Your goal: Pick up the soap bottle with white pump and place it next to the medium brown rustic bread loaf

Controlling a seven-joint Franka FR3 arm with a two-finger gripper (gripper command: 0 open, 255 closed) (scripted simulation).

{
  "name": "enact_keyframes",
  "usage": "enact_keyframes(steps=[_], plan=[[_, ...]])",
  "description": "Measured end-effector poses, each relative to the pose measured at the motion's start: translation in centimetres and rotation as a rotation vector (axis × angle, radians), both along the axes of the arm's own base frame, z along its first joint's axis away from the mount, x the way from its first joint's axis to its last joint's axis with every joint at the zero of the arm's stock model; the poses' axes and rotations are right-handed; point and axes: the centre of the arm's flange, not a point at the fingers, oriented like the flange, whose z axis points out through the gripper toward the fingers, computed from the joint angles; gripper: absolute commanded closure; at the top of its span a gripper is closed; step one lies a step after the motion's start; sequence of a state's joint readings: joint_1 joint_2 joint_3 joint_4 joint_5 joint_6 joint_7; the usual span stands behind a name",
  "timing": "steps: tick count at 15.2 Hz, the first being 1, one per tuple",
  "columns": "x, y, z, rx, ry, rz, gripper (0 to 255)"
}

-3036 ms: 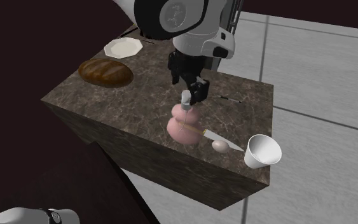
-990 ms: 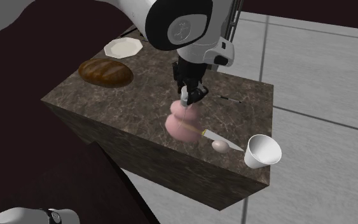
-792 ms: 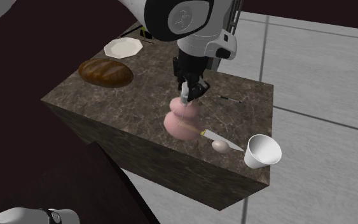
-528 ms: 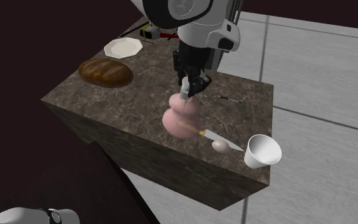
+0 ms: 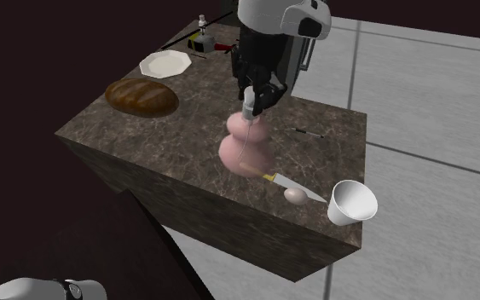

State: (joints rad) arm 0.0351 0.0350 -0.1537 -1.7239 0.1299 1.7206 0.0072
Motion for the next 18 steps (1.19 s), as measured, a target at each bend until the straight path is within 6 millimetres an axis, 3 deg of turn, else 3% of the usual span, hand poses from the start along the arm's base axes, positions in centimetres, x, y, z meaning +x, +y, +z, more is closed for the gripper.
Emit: enact_keyframes(steps=[10,14,18], plan=[[0.0,0.0,5.1,0.0,0.0,0.0,255],[-0.4,3.7,5.2,0.0,0.0,0.001,255],[-1.2,9.4,5.3,0.0,0.0,0.002,255]])
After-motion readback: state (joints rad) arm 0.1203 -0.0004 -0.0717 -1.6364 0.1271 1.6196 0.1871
